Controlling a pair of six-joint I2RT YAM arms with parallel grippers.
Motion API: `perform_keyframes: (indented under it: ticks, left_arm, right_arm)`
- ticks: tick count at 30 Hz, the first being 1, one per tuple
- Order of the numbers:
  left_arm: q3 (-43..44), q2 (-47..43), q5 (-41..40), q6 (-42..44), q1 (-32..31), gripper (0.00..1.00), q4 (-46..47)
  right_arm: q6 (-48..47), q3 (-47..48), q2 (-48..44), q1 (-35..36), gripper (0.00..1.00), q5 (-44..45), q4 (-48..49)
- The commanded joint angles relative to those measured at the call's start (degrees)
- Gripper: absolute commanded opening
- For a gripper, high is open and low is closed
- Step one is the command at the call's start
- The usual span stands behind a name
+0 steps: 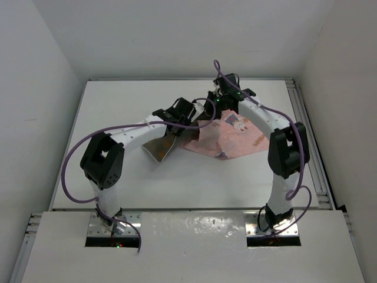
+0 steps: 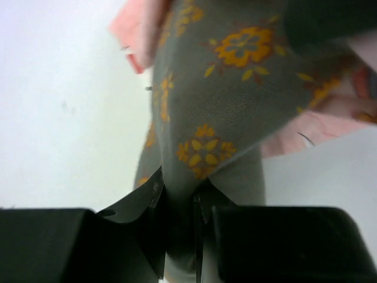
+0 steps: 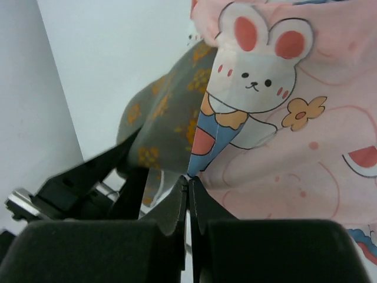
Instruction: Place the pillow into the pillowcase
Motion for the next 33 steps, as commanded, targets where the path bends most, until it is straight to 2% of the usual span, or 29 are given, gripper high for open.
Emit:
perform_keyframes:
  ticks: [1,2,4,5,7,8,10,12,13,14,16,17,20,21,22,25,27,30,33]
  left_arm:
    - [0.8,-1.8,6.9,5.1,-2.5,0.0,7.9]
    - [0.7,-1.5,8.5,4.5,-1.5,0.0,8.0]
    - [1.8,-1.1,11.1,2.5,0.7,0.19,6.5]
    - [3.3,-1.1,15.1,1.2,1.6,0.49,4.3]
    - [5.6,-1.1,19.7,-0.2,4.1,0.82,1.0]
    - [9.0,-1.0,24.0,-1.4,5.2,0.93,-2.7]
    - [12.7,-0.9,28.1,-2.5,9.4,0.94,-5.3]
    - [18.0,-0.4,32.2,-4.9,14.6,0.88,-6.6]
    - [19.1,0.0,32.3,-5.5,15.8,0.81,-6.2]
    - [20.1,0.6,31.3,-5.8,16.9,0.62,-4.6]
    - [20.2,3.7,27.1,-3.6,17.5,0.46,-3.1]
    - [21.3,5.7,25.2,-1.3,17.3,0.43,-3.1]
    - [26.9,15.3,25.6,0.0,16.2,0.46,-5.3]
    - [29.0,20.0,27.1,0.3,15.9,0.51,-6.0]
    - [32.4,21.9,29.2,1.2,15.5,0.65,-6.6]
    - [35.5,28.0,29.9,5.3,14.2,0.79,-6.0]
    - [35.5,30.8,28.3,6.4,13.3,0.82,-5.5]
    - [33.7,33.4,21.3,5.5,13.6,0.83,-2.9]
    - [31.0,34.4,15.6,2.8,15.0,0.82,0.0]
  right_arm:
    - [4.6,-1.4,0.6,-0.5,0.0,-2.5,11.3]
    - [4.0,-2.6,0.6,-0.6,0.0,-2.4,11.4]
    - [3.3,-3.5,0.7,-0.8,0.0,-1.9,11.7]
    - [3.0,-4.5,0.6,-0.9,0.0,-1.7,11.9]
    - [2.5,-5.7,0.3,-1.7,0.0,-1.7,13.2]
    - [2.6,-6.9,-0.1,-2.1,0.0,-1.7,13.6]
    - [2.3,-7.8,-0.5,-3.3,0.0,-1.8,15.5]
    - [0.2,-7.8,-0.3,-3.9,0.0,-1.3,15.0]
    - [-0.6,-7.2,-0.2,-4.0,0.0,-0.6,14.4]
    - [-1.3,-7.0,0.0,-4.0,0.0,-0.2,13.2]
    - [-2.4,-7.1,0.6,-4.0,0.01,0.1,12.8]
    - [-2.7,-7.4,0.8,-4.0,0.06,0.3,12.6]
    - [-4.5,-8.0,0.5,-4.0,0.09,3.5,11.4]
    - [-5.0,-8.1,-0.2,-3.9,0.09,4.8,11.2]
    - [-6.0,-8.7,-0.6,-3.9,0.09,5.8,11.0]
    - [-7.1,-9.3,-1.3,-4.1,0.1,6.6,11.0]
    - [-7.5,-9.1,-1.2,-3.9,0.13,6.3,10.3]
    - [-7.4,-9.9,-1.6,-3.6,0.18,6.5,9.8]
    - [-7.6,-13.1,-4.3,-3.3,0.38,7.2,12.5]
